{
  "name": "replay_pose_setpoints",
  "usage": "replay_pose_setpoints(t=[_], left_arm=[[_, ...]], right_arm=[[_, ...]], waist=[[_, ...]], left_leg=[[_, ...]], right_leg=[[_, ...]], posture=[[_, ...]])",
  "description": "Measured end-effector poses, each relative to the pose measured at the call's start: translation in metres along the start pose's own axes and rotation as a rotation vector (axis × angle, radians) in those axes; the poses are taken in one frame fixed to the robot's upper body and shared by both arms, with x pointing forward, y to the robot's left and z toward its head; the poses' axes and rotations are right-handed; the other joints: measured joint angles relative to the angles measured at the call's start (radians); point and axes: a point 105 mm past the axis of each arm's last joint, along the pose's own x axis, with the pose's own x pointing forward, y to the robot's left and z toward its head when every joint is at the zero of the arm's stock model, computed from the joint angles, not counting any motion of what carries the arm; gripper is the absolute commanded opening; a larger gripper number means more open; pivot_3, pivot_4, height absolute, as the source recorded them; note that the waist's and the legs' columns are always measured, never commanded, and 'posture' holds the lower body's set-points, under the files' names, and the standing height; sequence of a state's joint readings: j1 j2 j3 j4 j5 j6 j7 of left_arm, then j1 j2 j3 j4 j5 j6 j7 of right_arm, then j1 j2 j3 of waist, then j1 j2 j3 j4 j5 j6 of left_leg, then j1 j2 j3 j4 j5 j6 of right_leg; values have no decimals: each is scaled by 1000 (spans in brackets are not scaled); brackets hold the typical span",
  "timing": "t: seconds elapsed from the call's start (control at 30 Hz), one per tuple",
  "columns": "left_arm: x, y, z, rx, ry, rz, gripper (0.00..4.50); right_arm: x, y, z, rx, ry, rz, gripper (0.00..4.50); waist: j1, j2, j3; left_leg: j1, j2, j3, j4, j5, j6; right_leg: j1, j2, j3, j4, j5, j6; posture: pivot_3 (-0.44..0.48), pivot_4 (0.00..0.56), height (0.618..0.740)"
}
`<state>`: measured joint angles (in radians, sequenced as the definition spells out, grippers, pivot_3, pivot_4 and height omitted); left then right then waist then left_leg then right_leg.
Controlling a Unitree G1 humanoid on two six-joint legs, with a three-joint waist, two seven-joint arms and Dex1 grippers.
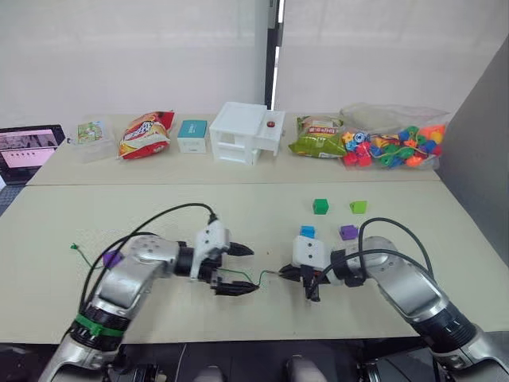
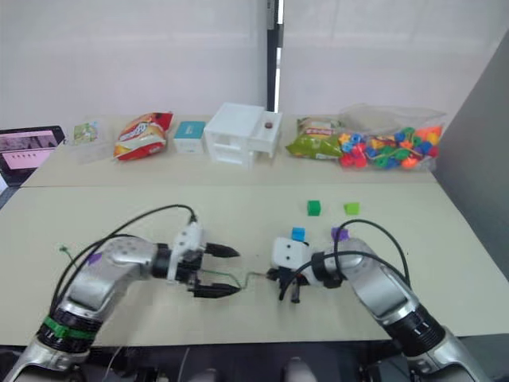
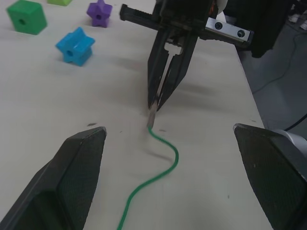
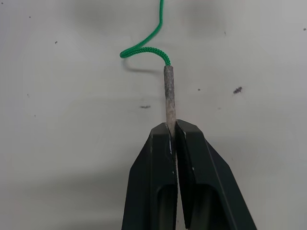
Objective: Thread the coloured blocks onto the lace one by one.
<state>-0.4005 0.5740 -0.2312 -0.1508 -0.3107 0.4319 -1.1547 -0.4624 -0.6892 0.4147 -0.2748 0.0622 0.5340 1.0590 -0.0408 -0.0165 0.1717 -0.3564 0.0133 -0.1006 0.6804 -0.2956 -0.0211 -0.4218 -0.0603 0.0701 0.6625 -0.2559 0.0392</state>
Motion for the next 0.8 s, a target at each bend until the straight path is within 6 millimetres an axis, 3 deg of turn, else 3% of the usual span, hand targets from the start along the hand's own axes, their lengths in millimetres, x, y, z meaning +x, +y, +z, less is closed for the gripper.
replay_pose_setpoints(t=[0.2,0.33,0.67,0.8], left_arm=[[25,2,-18,3,27,-7,4475],[28,1,-24,-5,42,-21,3290],[37,6,-15,20,14,-22,23],[37,6,-15,21,13,-28,7]], right_arm=[[2,-4,7,-10,-2,-4,0],[3,-4,6,-2,1,-4,0],[4,-1,9,-6,-5,6,0],[4,0,9,-9,-4,10,0]], waist=[[-2,0,0],[-1,0,0],[-2,0,0],[-1,0,0]], left_leg=[[0,0,0,0,0,0],[0,0,0,0,0,0],[0,0,0,0,0,0],[0,0,0,0,0,0]], right_leg=[[0,0,0,0,0,0],[0,0,0,0,0,0],[0,0,0,0,0,0],[0,0,0,0,0,0]], posture=[[0,150,740],[0,150,740],[0,150,740],[0,150,740]])
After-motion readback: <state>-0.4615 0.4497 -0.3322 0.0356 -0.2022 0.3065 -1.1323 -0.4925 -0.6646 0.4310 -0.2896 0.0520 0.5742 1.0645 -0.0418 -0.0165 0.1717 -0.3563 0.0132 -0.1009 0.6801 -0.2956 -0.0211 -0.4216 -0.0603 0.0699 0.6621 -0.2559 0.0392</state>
